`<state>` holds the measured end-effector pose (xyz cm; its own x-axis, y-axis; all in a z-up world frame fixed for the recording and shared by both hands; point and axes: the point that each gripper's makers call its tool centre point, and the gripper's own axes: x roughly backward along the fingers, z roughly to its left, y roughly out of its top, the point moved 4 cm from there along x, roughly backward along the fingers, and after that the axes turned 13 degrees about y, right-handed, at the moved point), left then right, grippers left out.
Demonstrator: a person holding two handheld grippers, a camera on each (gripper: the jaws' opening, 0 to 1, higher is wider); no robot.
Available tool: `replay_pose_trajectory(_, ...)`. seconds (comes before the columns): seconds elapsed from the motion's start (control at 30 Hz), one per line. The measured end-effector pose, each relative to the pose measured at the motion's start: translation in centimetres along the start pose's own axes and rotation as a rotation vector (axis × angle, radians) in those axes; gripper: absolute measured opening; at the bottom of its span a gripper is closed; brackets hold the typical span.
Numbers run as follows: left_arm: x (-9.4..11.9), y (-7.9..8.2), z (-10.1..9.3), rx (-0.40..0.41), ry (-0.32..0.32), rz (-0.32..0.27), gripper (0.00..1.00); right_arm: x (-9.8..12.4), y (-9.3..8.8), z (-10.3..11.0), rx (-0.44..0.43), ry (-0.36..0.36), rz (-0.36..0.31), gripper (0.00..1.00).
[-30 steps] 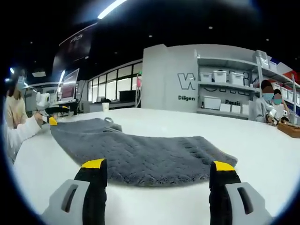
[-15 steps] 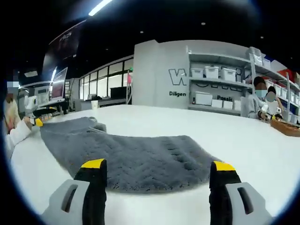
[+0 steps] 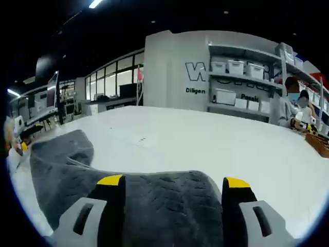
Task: Open the folded towel by lifting each exposed corner and separating the folded layers until the towel lies flat within the target outline without major curled edges
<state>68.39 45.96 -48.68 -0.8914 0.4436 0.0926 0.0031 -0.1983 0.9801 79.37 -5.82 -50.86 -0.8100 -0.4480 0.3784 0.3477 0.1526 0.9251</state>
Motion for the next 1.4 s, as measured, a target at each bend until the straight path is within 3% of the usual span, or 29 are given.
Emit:
replay_pose_trajectory(0.17, 0.0, -0.1, 0.0, -0.002, 0.002, 0.005, 1.00, -1.7, -0.5, -1.5, -0.008, -0.039, 0.039, 0.62)
replay_pose_trajectory(0.37, -0.1, -0.1, 0.0, -0.002, 0.000, 0.005, 1.00, -3.0, -1.2, -2.5, 0.001, -0.072, 0.098, 0.43)
replay_pose_trajectory(0.57, -0.1, -0.2, 0.1, -0.002, 0.007, 0.006, 1.00, -4.0, -1.6, -4.1, -0.054, -0.091, 0.096, 0.38)
replay_pose_trajectory(0.73, -0.2, -0.3, -0.1, 0.001, 0.000, 0.010, 1.00, -4.1, -1.8, -3.5, -0.071, -0.073, 0.084, 0.28)
replay_pose_trajectory(0.87, -0.3, -0.3, -0.2, -0.004, -0.002, 0.013, 1.00, -4.2, -1.4, -3.1, -0.043, -0.063, 0.084, 0.09)
replay_pose_trajectory(1.03, -0.3, -0.4, -0.2, -0.007, -0.002, 0.015, 1.00, -3.8, -0.5, -2.7, 0.068, -0.084, 0.077, 0.00)
replay_pose_trajectory(1.27, -0.4, -0.3, -0.2, -0.007, -0.006, 0.012, 1.00, -1.6, 1.5, -2.2, 0.097, -0.042, -0.026, 0.00)
replay_pose_trajectory(1.4, -0.3, -0.3, -0.1, -0.009, -0.002, 0.011, 1.00, 0.8, 2.7, -1.9, 0.080, -0.005, -0.125, 0.00)
